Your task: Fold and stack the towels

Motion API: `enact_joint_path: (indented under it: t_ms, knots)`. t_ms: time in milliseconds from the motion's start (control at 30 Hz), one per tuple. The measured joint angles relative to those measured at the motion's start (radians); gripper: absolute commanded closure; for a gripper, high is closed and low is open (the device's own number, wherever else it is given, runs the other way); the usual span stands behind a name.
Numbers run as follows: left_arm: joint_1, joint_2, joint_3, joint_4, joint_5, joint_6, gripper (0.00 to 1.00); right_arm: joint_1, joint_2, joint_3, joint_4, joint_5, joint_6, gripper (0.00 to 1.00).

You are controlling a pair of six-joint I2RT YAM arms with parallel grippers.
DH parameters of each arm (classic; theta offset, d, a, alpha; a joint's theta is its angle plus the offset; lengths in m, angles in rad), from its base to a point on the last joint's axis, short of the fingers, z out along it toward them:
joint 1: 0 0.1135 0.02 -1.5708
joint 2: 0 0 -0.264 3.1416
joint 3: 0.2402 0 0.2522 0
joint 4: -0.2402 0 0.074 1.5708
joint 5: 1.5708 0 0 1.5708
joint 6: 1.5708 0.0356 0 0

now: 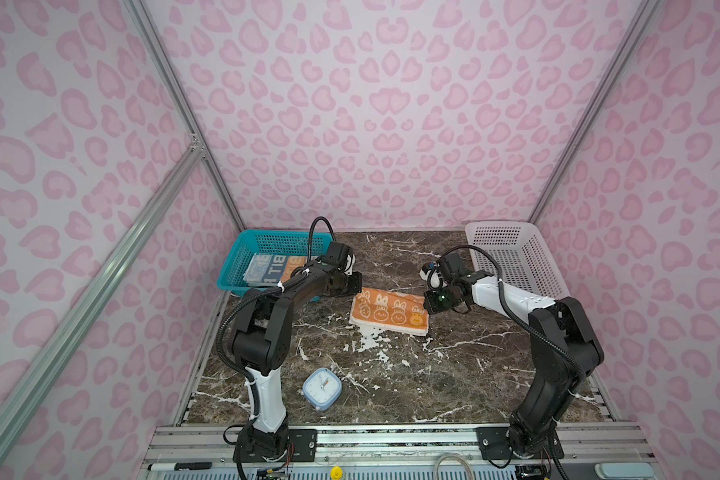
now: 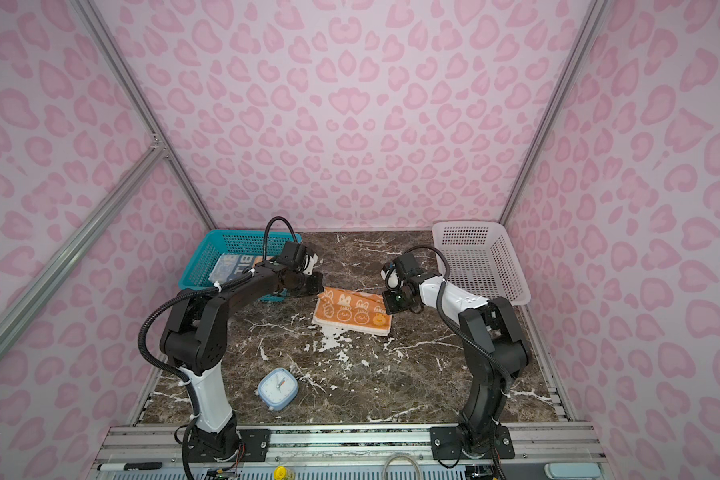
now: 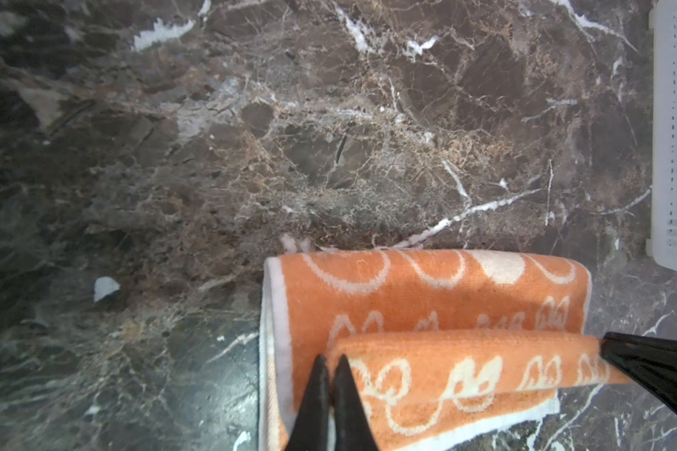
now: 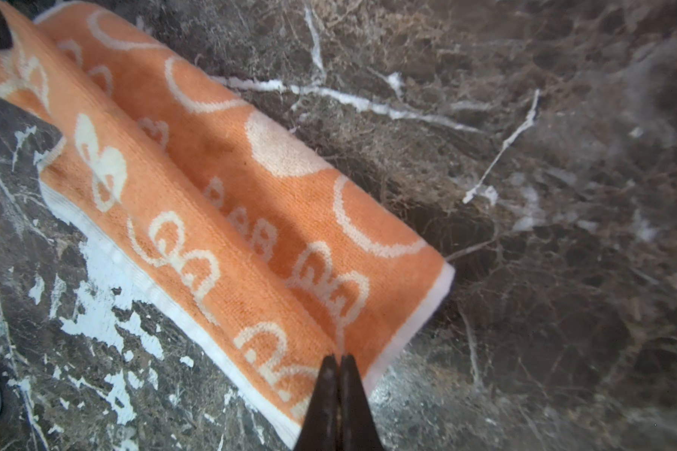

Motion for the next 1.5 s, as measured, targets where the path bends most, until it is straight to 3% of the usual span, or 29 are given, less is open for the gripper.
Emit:
enact_joint_path:
  t_ms: [400, 467, 600, 667, 767, 833, 967, 1233, 1500]
  knots:
    - [-0.028, -0.058, -0.127, 0.030, -0.019, -0.047, 0.95, 0.020, -0.027, -0.067, 0.030, 0.010, 0.027, 1.00]
    - [-0.034, -0.058, -0.135, 0.032, -0.020, -0.051, 0.86, 0.032, -0.025, -0.083, 0.032, 0.022, 0.032, 0.91]
    - [-0.043, -0.058, -0.137, 0.031, -0.038, -0.063, 0.71, 0.040, -0.014, -0.090, 0.030, 0.023, 0.047, 0.59]
    - [-0.048, -0.058, -0.124, 0.013, -0.041, -0.063, 0.56, 0.042, -0.030, -0.090, 0.030, 0.026, 0.050, 0.42]
    - [-0.052, -0.083, -0.094, -0.026, -0.064, -0.065, 0.40, 0.048, -0.081, -0.093, 0.024, 0.029, 0.051, 0.30]
    - [-0.050, -0.112, -0.073, -0.047, -0.074, -0.064, 0.21, 0.052, -0.111, -0.091, 0.024, 0.027, 0.066, 0.28]
    - [-0.042, -0.128, -0.016, -0.063, -0.019, -0.105, 0.10, 0.051, -0.118, -0.089, 0.060, -0.027, 0.122, 0.25]
    - [-0.074, -0.079, -0.071, 0.015, 0.198, -0.210, 0.07, 0.087, -0.044, -0.178, 0.219, -0.164, 0.260, 0.24]
    - [-0.026, -0.050, -0.164, -0.032, 0.222, -0.200, 0.06, 0.103, -0.060, -0.209, 0.253, -0.191, 0.301, 0.21]
